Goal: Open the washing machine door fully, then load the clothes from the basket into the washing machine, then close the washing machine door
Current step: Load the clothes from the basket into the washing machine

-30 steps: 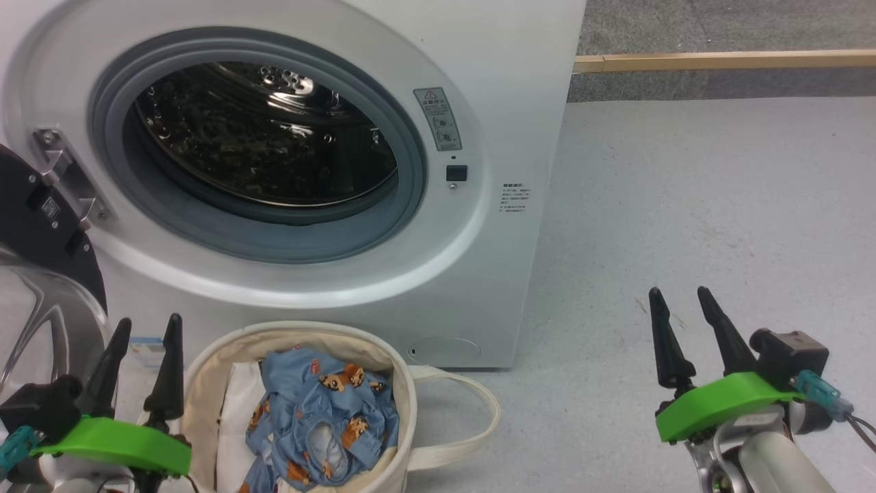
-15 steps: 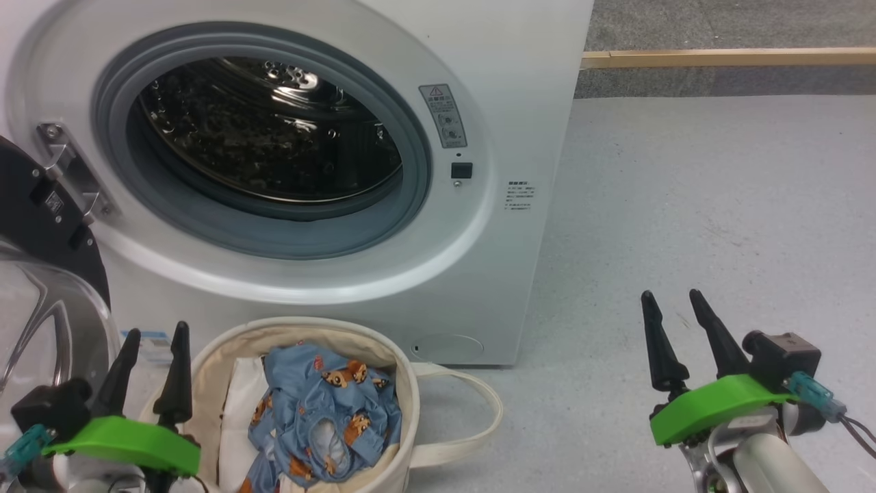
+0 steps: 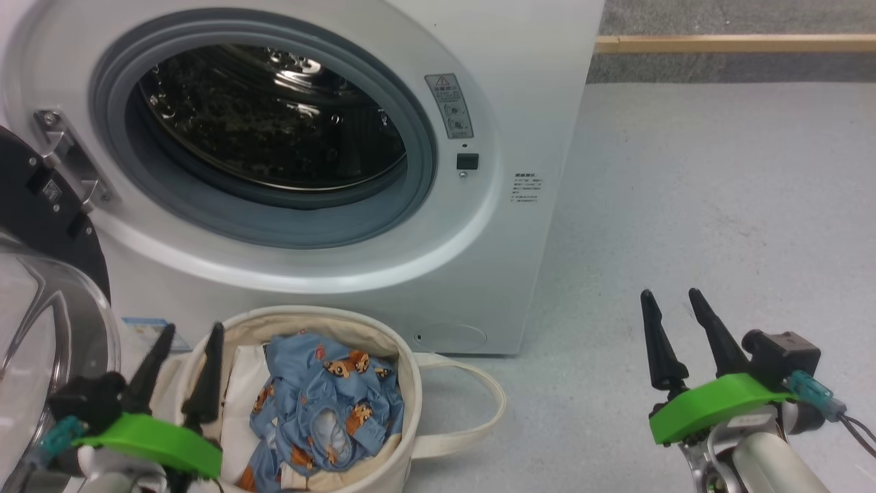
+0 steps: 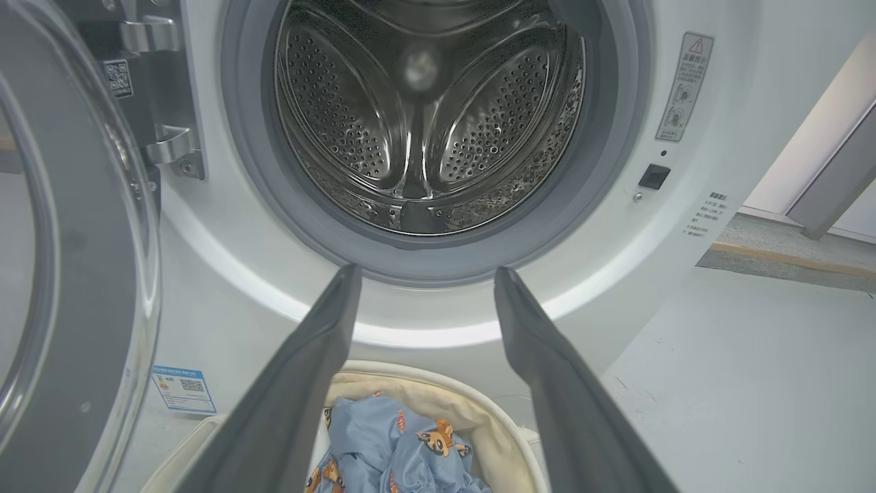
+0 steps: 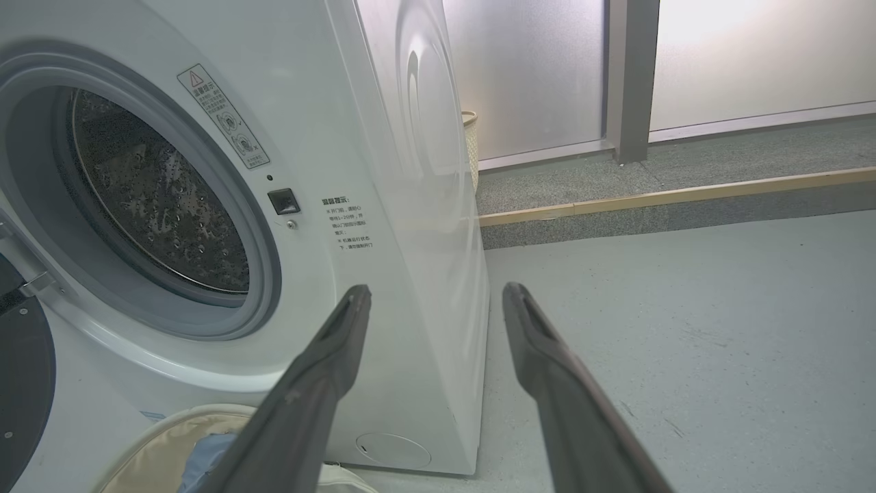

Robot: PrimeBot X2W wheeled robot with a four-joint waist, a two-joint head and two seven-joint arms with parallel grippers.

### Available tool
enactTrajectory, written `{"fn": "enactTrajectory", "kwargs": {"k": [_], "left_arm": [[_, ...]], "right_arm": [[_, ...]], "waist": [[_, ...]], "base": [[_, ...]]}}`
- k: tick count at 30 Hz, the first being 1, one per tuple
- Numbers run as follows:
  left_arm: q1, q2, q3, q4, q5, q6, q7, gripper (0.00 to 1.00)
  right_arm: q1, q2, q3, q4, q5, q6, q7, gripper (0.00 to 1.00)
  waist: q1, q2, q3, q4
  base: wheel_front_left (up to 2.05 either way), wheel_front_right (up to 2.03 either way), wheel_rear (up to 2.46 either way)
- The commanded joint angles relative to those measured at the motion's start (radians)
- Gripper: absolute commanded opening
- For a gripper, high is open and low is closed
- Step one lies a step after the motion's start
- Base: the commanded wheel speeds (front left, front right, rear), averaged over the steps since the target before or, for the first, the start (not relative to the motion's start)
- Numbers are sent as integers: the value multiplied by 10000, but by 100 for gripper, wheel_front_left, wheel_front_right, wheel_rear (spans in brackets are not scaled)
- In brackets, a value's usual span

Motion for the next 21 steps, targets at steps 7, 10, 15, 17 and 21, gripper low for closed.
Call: {"fn": "enactTrajectory", "kwargs": {"k": [7,10,15,17,21], "left_arm": [[-1000,-163,305,464,-402,-112,-112,100],[-1198,-315,199,1025,-380,-37,-88,100],[-1604,-429,-125,1752,-89,-33,-98,100],[-1838,-541,-185,2092,-102,-62,-105,100],[-2270,-845,38,2662,-541,-155,-123,100]], "right_arm": [[-604,-104,178,-372,-52,6,-124,100],[-740,-114,164,-428,-85,6,-124,100],[-902,-118,163,-493,-182,6,-124,100],[-980,-109,135,-533,-210,6,-124,100],[-1158,-61,100,-667,-280,6,-124,100]], "waist": [[0,-1,433,93],[0,-1,661,80],[0,-1,1021,87],[0,-1,1198,86],[0,-1,1536,32]], "base": [[0,0,0],[0,0,0],[0,0,0],[0,0,0],[0,0,0]]}}
